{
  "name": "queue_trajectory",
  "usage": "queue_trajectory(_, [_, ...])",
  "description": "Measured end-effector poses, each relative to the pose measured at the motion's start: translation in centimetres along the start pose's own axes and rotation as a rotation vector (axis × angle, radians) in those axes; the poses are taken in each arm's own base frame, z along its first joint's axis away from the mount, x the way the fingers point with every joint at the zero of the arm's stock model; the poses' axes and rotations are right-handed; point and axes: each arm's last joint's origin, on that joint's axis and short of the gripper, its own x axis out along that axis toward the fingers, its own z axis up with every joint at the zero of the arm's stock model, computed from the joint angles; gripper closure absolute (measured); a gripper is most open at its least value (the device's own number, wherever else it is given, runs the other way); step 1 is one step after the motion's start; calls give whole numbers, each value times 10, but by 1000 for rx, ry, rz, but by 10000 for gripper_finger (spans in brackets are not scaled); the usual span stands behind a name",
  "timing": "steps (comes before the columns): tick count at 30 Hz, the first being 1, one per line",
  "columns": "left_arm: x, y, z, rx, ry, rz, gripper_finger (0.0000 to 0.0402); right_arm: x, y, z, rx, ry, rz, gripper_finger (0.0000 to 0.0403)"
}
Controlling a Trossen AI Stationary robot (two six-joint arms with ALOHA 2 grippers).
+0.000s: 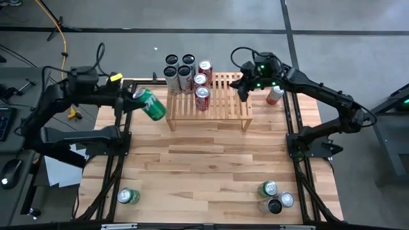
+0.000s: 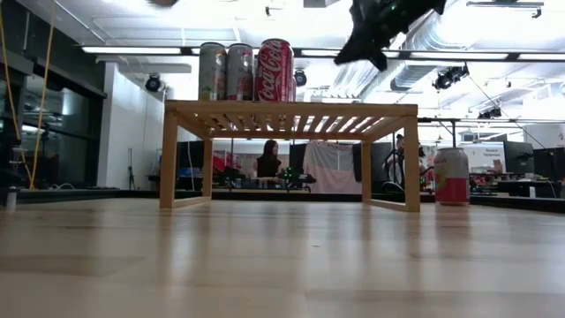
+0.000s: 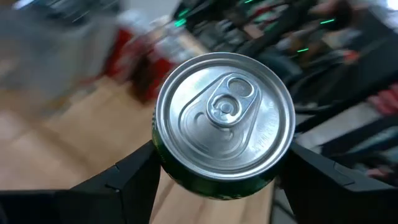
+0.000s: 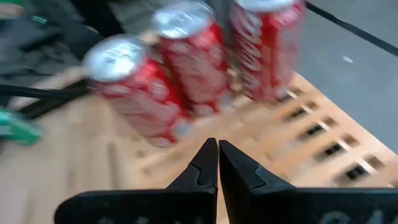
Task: Place canned beverage on shelf
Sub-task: Put the top green soda can on the shelf
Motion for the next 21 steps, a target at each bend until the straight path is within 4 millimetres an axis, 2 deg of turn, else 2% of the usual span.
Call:
queue_trajectory(5, [31, -24, 18, 118, -58, -181, 137, -26, 15, 9, -29, -105, 171, 403])
queue_trajectory(12, [97, -62, 26, 409, -96, -369, 137, -63, 48, 22, -2, -254, 490, 403])
queue_trajectory(17, [131, -81, 28, 569, -62, -393, 137, -69, 81, 32, -30, -342, 716, 402])
queue_trajectory(21, [139, -96, 33, 645, -64, -437, 137, -62, 100, 33, -9, -337, 808, 376])
